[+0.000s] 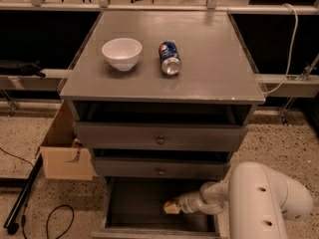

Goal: Place orange into bottom drawer

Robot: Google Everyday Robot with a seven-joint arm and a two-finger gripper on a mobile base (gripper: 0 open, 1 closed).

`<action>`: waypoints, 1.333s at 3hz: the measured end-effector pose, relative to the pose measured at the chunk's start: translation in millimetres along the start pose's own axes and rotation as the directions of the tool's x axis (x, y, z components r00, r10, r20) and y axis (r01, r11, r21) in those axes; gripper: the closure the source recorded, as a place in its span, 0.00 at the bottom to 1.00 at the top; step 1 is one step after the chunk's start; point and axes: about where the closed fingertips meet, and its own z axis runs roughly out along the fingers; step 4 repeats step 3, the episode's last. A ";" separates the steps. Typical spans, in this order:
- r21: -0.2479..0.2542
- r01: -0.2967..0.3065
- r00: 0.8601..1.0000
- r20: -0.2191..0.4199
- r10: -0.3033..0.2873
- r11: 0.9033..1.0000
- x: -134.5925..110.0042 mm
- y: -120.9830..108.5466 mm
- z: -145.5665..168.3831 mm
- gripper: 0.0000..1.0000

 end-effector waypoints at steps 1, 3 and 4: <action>0.000 0.000 1.000 0.000 0.000 1.000 0.0 0.1 0.1 0.19; 0.000 0.000 1.000 0.000 0.000 1.000 0.0 0.1 0.1 0.00; 0.000 0.000 1.000 0.000 0.000 1.000 0.0 0.1 0.1 0.00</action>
Offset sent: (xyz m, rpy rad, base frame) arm 0.0000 0.0000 0.0000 0.0000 0.0000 0.0000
